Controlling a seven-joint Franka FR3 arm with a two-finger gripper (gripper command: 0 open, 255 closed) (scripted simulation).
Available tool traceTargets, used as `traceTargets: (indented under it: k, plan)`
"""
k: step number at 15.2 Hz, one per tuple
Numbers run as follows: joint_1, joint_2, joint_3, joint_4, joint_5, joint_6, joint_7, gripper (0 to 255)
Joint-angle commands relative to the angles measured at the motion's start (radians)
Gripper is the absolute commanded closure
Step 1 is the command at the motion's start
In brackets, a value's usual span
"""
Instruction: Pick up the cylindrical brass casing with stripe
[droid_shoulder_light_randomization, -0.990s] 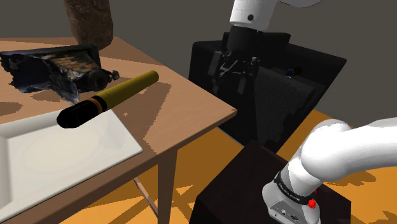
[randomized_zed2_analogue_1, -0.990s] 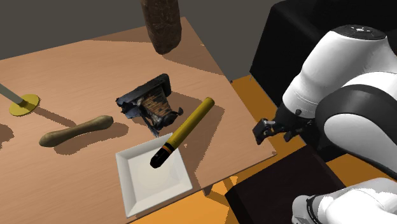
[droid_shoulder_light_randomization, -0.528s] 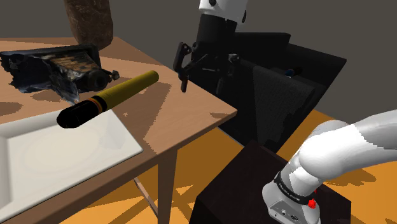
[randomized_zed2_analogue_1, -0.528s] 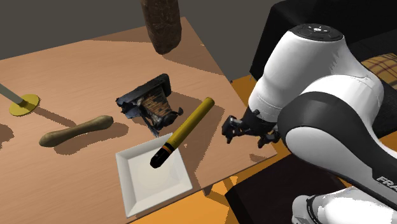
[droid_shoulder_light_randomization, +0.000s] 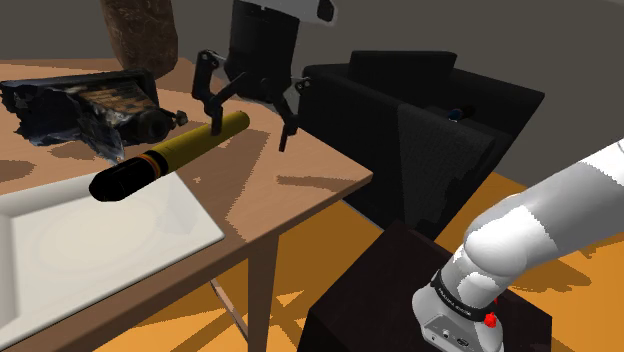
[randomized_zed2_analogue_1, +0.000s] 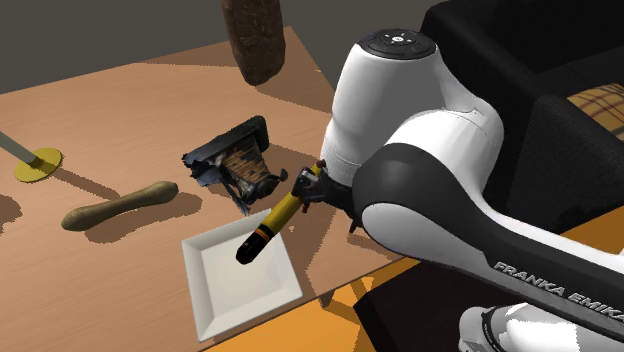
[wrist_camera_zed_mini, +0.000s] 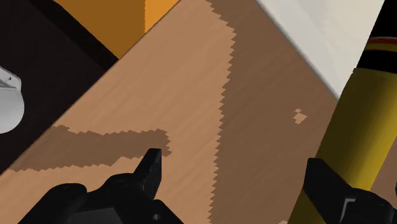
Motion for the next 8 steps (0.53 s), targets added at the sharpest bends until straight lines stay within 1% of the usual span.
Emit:
traceTargets:
  k: [1, 3, 4, 5, 6, 8]
  plan:
    - [-0.04, 0.094, 0.084, 0.084, -0.053, 0.023, 0.139, 0]
    - [-0.074, 0.207, 0.172, 0.169, -0.141, 0.042, 0.282, 0]
    - [-0.082, 0.275, 0.216, 0.215, -0.202, 0.049, 0.361, 0]
    - [-0.078, 0.351, 0.255, 0.264, -0.274, 0.051, 0.445, 0]
    - [-0.063, 0.4, 0.268, 0.296, -0.322, 0.05, 0.498, 0]
    - [-0.056, 0.389, 0.255, 0.262, -0.311, 0.078, 0.489, 0]
